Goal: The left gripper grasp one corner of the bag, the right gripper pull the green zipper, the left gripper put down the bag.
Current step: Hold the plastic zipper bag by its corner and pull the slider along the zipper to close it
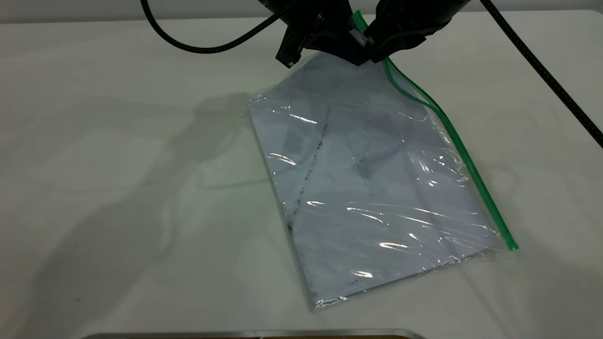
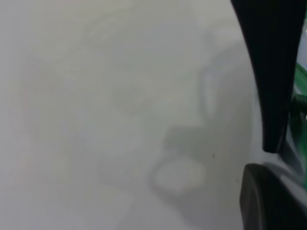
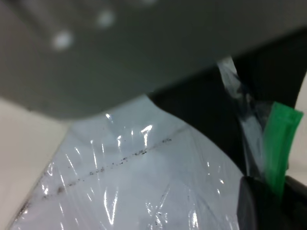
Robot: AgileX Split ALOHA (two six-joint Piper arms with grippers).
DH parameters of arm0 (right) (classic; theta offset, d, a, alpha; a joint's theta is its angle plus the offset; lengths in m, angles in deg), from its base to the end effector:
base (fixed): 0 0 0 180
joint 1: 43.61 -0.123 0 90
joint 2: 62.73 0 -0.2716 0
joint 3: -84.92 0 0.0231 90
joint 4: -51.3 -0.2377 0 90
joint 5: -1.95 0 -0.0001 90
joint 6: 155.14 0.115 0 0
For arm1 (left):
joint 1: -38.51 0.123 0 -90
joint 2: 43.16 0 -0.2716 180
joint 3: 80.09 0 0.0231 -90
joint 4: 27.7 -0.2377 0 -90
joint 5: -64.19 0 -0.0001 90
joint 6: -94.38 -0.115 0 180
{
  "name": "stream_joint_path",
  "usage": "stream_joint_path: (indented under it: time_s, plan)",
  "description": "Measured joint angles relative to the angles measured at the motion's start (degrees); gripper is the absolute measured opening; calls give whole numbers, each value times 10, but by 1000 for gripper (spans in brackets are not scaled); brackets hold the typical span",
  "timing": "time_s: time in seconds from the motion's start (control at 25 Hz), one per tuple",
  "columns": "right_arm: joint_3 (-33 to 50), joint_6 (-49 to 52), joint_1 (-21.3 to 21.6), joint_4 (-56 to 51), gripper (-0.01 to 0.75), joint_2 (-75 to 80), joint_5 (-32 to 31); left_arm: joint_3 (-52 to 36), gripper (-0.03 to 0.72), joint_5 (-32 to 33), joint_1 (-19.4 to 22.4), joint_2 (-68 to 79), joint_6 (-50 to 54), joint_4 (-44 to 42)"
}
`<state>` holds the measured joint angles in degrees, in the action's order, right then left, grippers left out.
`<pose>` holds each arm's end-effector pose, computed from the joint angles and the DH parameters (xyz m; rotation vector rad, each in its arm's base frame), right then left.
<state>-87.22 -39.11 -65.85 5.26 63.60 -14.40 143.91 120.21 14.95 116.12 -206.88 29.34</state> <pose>0.3714 0.1771 0.0996 -0.9701 2.3436 0.2808 0.4398 -0.2791 0.0641 1.9725 1.2648 -0.5757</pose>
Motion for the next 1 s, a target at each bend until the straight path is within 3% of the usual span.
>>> stream_joint_path:
  time_s: [0.32,1.0]
  plan:
    - [-3,5,24,0,30,0,-23,0,53,-1,1,0,0,8]
    - [-6,64,92,38,30,2,-152,0,53,27,32,-2,22,57]
